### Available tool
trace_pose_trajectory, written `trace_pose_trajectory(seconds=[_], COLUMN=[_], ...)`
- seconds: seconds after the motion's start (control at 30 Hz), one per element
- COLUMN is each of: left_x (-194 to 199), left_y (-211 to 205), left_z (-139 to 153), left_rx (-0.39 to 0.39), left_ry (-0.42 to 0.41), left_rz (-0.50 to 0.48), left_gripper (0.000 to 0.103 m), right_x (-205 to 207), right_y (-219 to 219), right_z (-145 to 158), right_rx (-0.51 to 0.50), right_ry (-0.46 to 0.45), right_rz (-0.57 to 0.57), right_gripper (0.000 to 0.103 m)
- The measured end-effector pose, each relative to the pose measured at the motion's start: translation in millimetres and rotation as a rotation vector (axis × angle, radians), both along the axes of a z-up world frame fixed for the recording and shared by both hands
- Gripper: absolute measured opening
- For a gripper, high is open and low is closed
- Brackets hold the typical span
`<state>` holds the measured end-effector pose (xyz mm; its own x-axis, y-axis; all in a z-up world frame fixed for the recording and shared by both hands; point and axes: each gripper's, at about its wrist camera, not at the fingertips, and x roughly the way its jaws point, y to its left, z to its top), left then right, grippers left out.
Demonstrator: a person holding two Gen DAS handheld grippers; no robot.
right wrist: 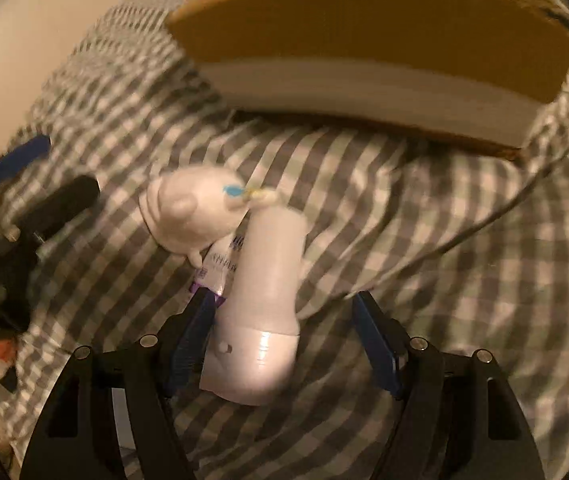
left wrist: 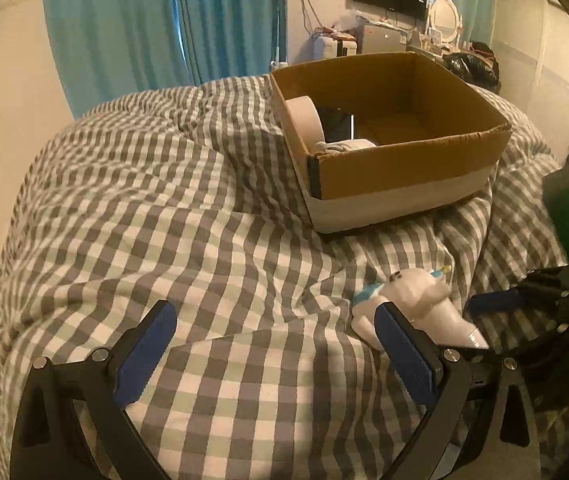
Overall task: Organize objects
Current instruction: 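Grasp the white bottle with the right tool while the left tool grasps the figurine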
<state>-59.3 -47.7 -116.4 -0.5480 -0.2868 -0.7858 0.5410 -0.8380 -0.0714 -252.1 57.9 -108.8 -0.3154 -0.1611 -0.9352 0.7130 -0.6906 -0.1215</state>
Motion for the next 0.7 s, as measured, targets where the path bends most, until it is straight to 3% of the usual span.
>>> trace_pose_trajectory(seconds=[0.07,0.1,0.27,0.5,0.6,0.7], left_x=[-1.5,-2.4,-1.1,-15.0,-28.9,-40.3], left_y=[-2.0,-2.4,-1.0,14.1,23.6,29.3], left_z=[-2.0,-2.4,0.3,2.8,0.0,-3.2], left_rx=[0.017,0.026,0.044,0.116,0.125,0.129], left_ry=[-0.011,-0.014,0.0,0.013,-0.009,-0.026], left_rz=[0.0,-0.005,-0.024,-0.115,-0.145,-0.159], left_gripper=[0.102,0.102,0.102,0.102,0.101,0.098], right_x=[-1.1,-1.5,0.8,0.4,-13.7,-22.6], right_y=[-3.7,-3.5,1.9,19.1,26.1,30.6], right_z=[-0.7,-0.2,9.7,68.4,87.0,94.2], right_rx=[-0.025,-0.043,-0.061,-0.086,-0.092,-0.111], right_ry=[-0.047,-0.067,-0.06,0.174,0.238,0.242], right_rz=[0.025,0.03,0.032,0.086,0.077,0.071], right_gripper=[0.048,0.043,0.043,0.043,0.043,0.043])
